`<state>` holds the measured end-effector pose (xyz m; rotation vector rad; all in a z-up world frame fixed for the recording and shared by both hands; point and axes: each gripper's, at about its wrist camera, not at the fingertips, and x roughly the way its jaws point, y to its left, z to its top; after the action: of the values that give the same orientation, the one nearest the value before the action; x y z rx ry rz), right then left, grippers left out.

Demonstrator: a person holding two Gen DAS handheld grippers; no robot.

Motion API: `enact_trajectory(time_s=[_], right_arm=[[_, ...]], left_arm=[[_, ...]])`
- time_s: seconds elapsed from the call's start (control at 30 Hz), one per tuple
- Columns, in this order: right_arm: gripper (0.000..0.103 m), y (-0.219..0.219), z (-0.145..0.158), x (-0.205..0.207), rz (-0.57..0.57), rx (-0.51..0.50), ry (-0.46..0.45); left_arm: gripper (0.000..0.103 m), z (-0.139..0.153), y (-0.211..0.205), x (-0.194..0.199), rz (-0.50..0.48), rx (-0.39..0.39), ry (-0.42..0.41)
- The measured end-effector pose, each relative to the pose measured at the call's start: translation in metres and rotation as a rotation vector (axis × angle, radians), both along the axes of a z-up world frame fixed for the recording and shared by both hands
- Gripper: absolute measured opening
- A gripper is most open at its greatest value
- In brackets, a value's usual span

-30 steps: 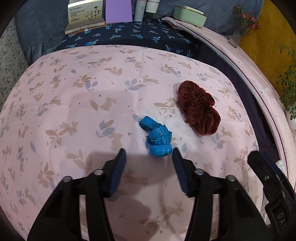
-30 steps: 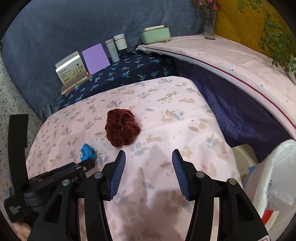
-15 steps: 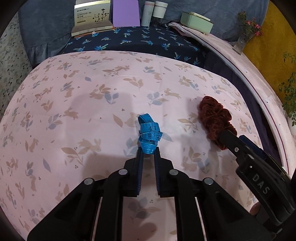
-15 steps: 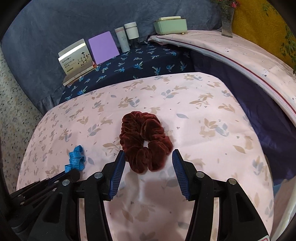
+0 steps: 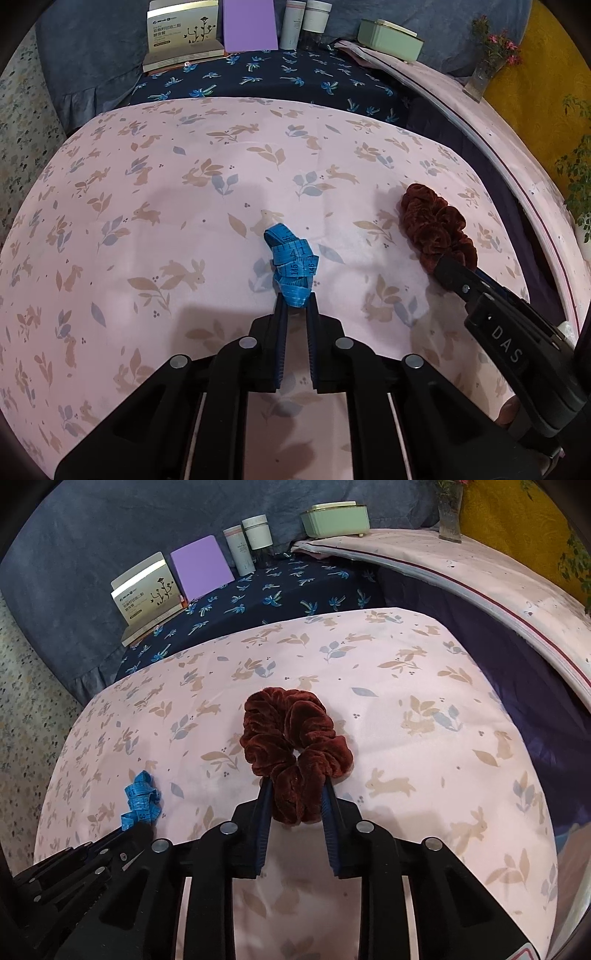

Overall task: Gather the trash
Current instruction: 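Carry the scrunchie over the white bin with the right tool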

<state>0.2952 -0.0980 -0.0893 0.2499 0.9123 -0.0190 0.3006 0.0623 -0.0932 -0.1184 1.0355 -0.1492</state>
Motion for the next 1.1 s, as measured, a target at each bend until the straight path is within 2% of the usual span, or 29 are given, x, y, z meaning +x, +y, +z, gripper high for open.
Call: enact_trajectory(time_s=[0.27, 0.53, 0.8, 0.97, 1.1], right_arm=[[0.022, -0.014, 0.025, -0.053, -0.024, 0.006, -0.050], [0.022, -0.041, 0.046, -0.139, -0.106, -0.008, -0.071], [0.022, -0.085, 0.067, -0.226, -0.256, -0.010, -0.088], [0.022, -0.118, 0.087, -0.265, -0.357, -0.018, -0.107], [0.022, -0.141, 0.104, -0.289, -0.412, -0.038, -0.122]], left_arm=[[0.008, 0.014, -0.018, -0.032, -0.040, 0.004, -0.013], [0.005, 0.025, -0.052, -0.088, -0.139, -0.010, -0.005], [0.002, 0.037, -0.096, -0.146, -0.280, 0.005, -0.012], [0.002, 0.044, -0.127, -0.173, -0.368, 0.028, -0.020], [0.002, 0.050, -0.152, -0.186, -0.416, 0.018, -0.007]])
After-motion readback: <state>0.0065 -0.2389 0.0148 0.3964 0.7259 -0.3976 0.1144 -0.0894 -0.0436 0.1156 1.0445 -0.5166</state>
